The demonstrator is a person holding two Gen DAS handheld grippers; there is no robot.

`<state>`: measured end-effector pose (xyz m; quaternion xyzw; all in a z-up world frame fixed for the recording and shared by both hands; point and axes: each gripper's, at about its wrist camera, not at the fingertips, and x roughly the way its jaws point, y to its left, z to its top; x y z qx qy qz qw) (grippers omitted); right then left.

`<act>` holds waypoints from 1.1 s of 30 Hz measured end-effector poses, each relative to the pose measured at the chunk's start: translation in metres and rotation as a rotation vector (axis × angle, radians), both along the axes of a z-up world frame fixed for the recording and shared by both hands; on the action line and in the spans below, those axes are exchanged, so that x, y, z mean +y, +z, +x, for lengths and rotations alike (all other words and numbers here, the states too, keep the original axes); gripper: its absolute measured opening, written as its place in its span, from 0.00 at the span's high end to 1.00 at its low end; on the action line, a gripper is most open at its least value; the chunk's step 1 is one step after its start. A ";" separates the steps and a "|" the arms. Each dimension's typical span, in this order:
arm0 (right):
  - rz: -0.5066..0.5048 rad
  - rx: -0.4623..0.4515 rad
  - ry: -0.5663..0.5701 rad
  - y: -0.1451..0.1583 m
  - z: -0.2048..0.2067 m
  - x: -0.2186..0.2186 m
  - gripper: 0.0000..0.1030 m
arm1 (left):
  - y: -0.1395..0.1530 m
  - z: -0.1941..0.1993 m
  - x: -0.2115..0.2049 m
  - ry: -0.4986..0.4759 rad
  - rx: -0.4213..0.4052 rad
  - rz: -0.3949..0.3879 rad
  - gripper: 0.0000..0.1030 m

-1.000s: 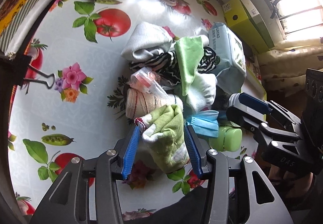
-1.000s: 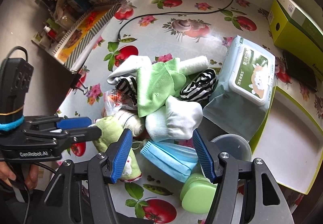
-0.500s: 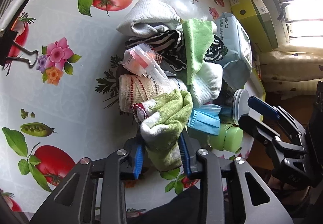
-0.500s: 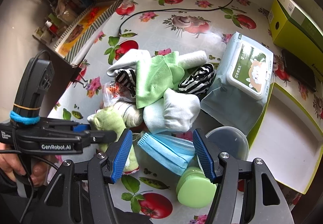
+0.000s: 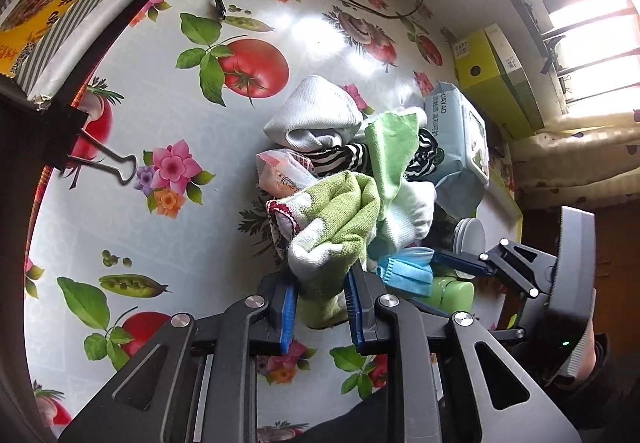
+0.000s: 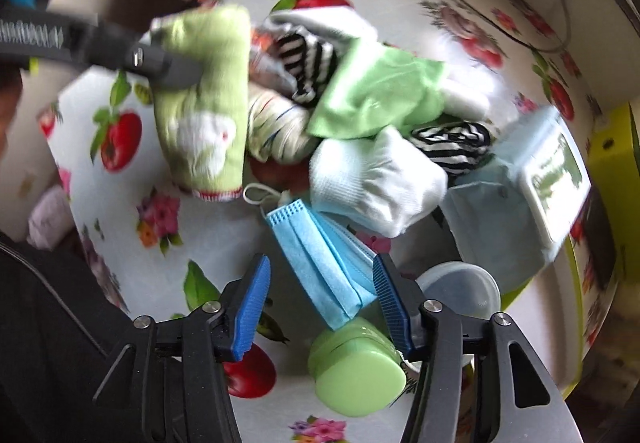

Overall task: Organize soft objects
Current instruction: 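Grasp the light green bunny towel with the left tool while the right tool grasps the blue face mask, then lift and carry the towel and mask over the white box with both tools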

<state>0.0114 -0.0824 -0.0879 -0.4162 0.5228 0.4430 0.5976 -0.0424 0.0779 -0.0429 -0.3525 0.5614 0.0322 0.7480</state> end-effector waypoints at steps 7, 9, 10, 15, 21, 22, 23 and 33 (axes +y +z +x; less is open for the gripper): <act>-0.063 -0.024 0.062 -0.025 -0.010 0.006 0.85 | 0.002 -0.004 -0.005 -0.017 -0.012 -0.004 0.78; -0.033 -0.010 0.039 -0.020 -0.008 0.003 0.88 | 0.006 -0.003 -0.007 -0.023 -0.022 0.000 0.78; -0.013 0.000 0.019 -0.016 -0.006 0.001 0.90 | 0.009 -0.002 -0.007 -0.025 -0.029 0.001 0.78; 0.115 0.036 -0.093 0.019 0.005 -0.008 0.90 | 0.026 0.000 -0.004 -0.029 -0.068 0.020 0.78; 0.252 0.056 -0.226 0.060 0.019 -0.021 0.90 | 0.049 0.010 -0.007 -0.049 -0.115 0.050 0.79; 0.272 0.057 -0.241 0.066 0.021 -0.023 0.90 | 0.053 0.013 -0.008 -0.056 -0.123 0.055 0.79; 0.286 0.053 -0.252 0.071 0.018 -0.025 0.90 | 0.056 0.015 -0.010 -0.063 -0.130 0.059 0.79; 0.378 0.025 -0.397 0.097 0.029 -0.064 0.90 | 0.070 0.048 -0.040 -0.163 -0.154 0.102 0.79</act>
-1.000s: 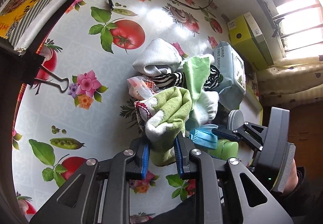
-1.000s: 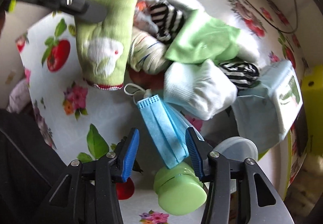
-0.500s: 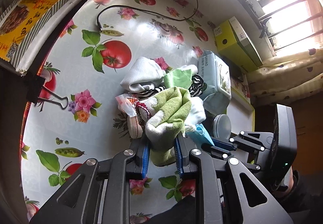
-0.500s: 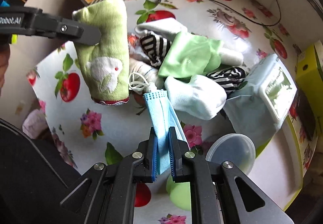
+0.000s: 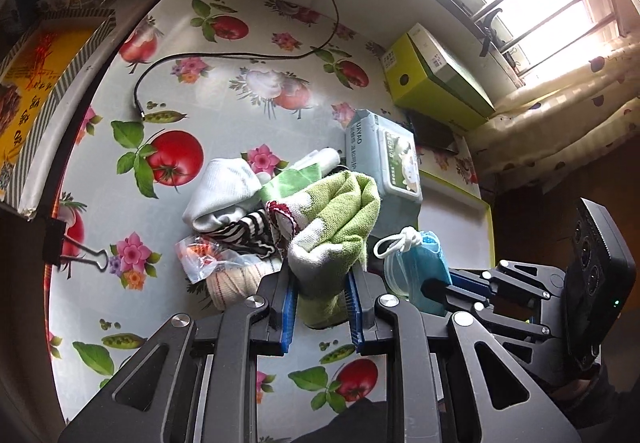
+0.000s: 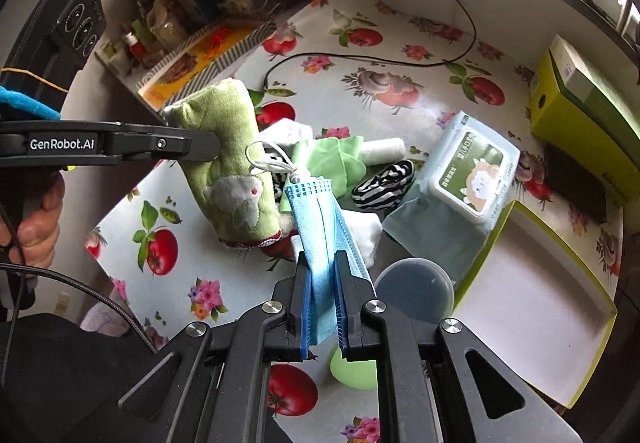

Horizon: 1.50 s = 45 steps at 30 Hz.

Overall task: Organize soft objects
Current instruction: 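Lift and carry the towel and mask over the white box with both tools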

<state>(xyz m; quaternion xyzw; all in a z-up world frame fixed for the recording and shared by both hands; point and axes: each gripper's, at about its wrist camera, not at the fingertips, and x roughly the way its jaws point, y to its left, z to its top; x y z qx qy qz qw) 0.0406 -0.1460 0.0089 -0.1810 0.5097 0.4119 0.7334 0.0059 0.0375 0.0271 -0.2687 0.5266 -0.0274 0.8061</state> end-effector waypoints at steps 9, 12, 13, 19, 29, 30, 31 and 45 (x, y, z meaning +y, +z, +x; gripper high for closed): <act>0.050 0.003 -0.173 0.007 0.023 -0.052 0.90 | 0.010 0.034 -0.038 -0.116 -0.017 0.025 0.78; 0.064 0.006 -0.229 0.007 0.030 -0.069 0.90 | 0.013 0.044 -0.053 -0.159 -0.023 0.033 0.78; 0.067 0.008 -0.246 0.007 0.032 -0.074 0.90 | 0.014 0.048 -0.059 -0.172 -0.024 0.035 0.78; 0.076 0.008 -0.331 0.005 0.044 -0.100 0.90 | 0.019 0.069 -0.090 -0.248 -0.031 0.045 0.78; 0.084 0.020 -0.447 -0.002 0.066 -0.139 0.90 | 0.018 0.110 -0.138 -0.372 -0.030 0.052 0.78; 0.083 0.022 -0.457 -0.003 0.068 -0.142 0.90 | 0.017 0.114 -0.143 -0.385 -0.027 0.054 0.78; 0.082 0.024 -0.472 -0.005 0.070 -0.147 0.90 | 0.016 0.117 -0.148 -0.396 -0.026 0.057 0.78; 0.001 0.034 -0.703 -0.042 0.113 -0.223 0.90 | -0.028 0.164 -0.205 -0.509 0.072 0.091 0.78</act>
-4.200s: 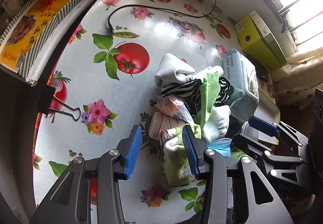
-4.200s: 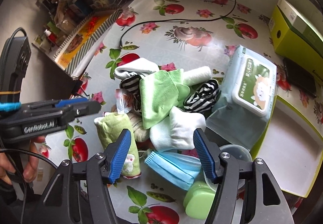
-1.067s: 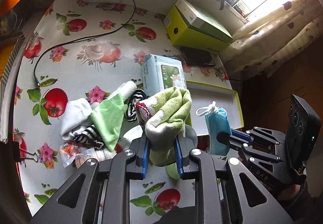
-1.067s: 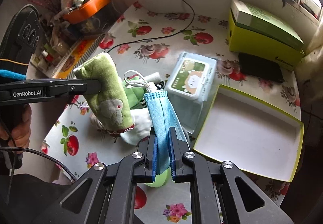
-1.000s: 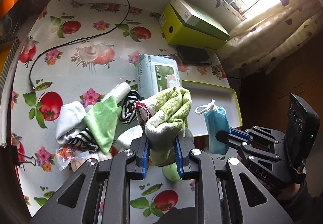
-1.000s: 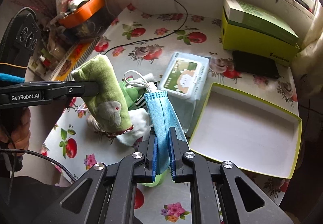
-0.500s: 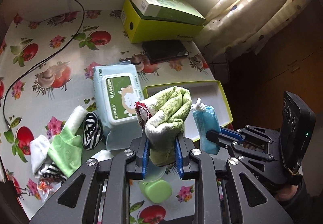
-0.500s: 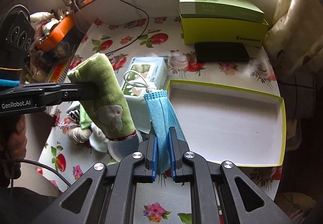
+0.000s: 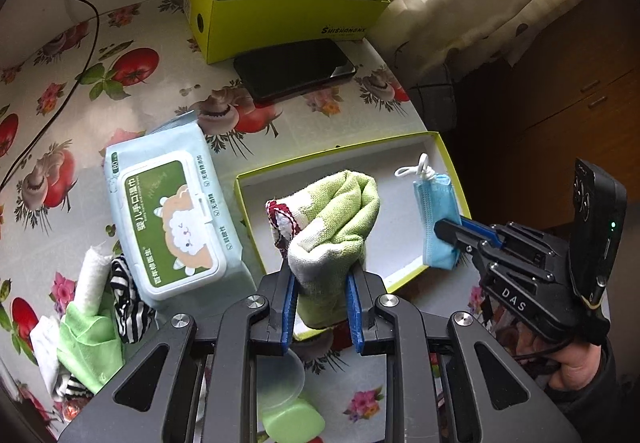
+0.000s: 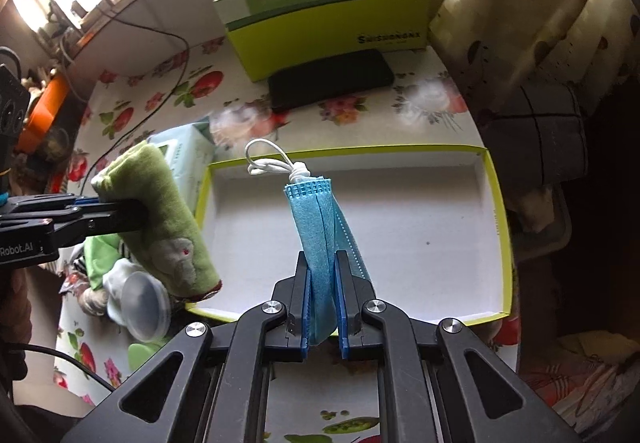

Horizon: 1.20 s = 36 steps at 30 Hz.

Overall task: Organize soft objects
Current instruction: 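Lift and carry the towel and mask over the white box with both tools, then open both tools to drop the towel and mask into the box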

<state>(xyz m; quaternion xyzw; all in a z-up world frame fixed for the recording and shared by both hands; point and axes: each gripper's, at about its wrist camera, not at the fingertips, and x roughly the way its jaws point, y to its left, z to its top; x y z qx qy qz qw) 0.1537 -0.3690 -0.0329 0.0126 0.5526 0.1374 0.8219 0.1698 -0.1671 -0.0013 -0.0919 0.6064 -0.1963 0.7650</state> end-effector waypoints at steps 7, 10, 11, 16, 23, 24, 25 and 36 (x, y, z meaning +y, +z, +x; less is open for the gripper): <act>-0.079 0.037 -0.097 -0.026 0.029 -0.032 0.90 | -0.025 0.024 -0.020 -0.040 0.055 0.047 0.78; -0.110 0.049 -0.124 -0.034 0.038 -0.040 0.90 | -0.036 0.031 -0.024 -0.049 0.075 0.074 0.78; -0.123 0.049 -0.131 -0.036 0.040 -0.042 0.90 | -0.039 0.034 -0.025 -0.051 0.075 0.092 0.78; -0.170 0.061 -0.165 -0.048 0.055 -0.046 0.90 | -0.049 0.042 -0.026 -0.044 0.083 0.129 0.78; -0.187 0.068 -0.192 -0.057 0.067 -0.050 0.80 | -0.052 0.047 -0.024 -0.025 0.076 0.136 0.70; -0.187 0.066 -0.196 -0.056 0.067 -0.051 0.79 | -0.050 0.046 -0.022 -0.017 0.072 0.133 0.66; -0.184 0.060 -0.199 -0.054 0.067 -0.051 0.77 | -0.048 0.045 -0.020 -0.008 0.064 0.127 0.64; -0.116 -0.008 -0.163 -0.017 0.045 -0.038 0.61 | -0.019 0.031 -0.001 0.045 -0.002 0.099 0.62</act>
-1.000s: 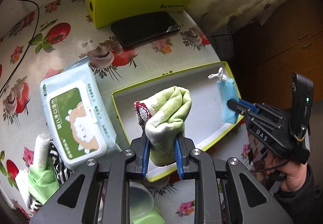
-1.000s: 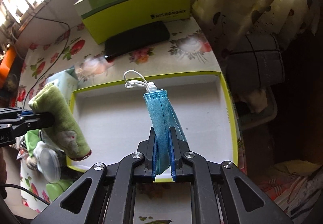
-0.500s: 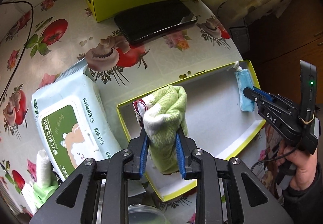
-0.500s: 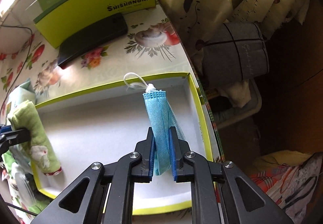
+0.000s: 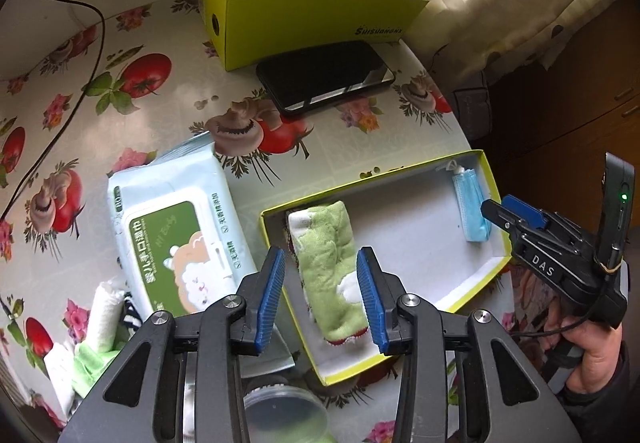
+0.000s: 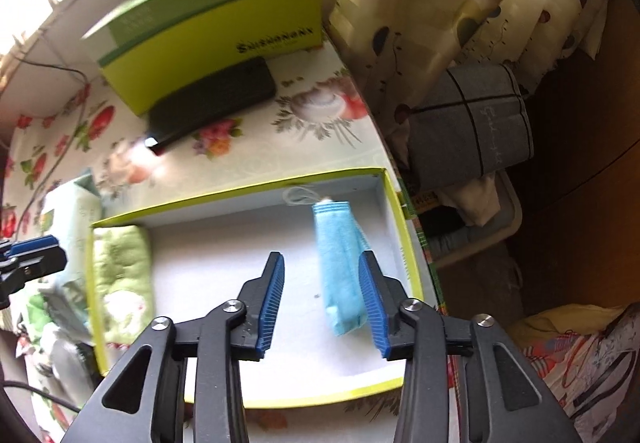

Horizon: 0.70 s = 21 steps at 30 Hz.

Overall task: Organize soft objects
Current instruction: 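Open both tools to drop the towel and mask into the box, then move both open tools back over the pile of soft items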

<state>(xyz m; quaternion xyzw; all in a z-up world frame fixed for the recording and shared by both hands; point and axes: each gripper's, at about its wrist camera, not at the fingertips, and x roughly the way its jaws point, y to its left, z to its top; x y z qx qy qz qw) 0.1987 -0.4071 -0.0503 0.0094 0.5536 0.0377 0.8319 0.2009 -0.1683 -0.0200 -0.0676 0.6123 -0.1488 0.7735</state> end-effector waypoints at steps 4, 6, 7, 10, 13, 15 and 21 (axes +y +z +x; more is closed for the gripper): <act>0.024 -0.009 0.036 0.014 -0.013 0.012 0.57 | 0.009 -0.013 0.008 0.014 -0.023 -0.006 0.62; 0.032 -0.015 0.059 0.021 -0.020 0.020 0.56 | 0.014 -0.021 0.012 0.023 -0.033 -0.009 0.62; 0.035 -0.016 0.071 0.024 -0.024 0.024 0.54 | 0.016 -0.025 0.015 0.030 -0.040 -0.007 0.62; 0.052 -0.020 0.113 0.033 -0.038 0.039 0.52 | 0.024 -0.038 0.022 0.042 -0.061 -0.011 0.62; 0.066 -0.024 0.155 0.040 -0.051 0.053 0.52 | 0.032 -0.050 0.029 0.048 -0.077 -0.004 0.62; 0.073 -0.028 0.180 0.044 -0.059 0.062 0.52 | 0.036 -0.058 0.034 0.053 -0.092 0.004 0.62; 0.090 -0.051 0.277 0.059 -0.083 0.093 0.52 | 0.045 -0.081 0.053 0.090 -0.141 0.051 0.62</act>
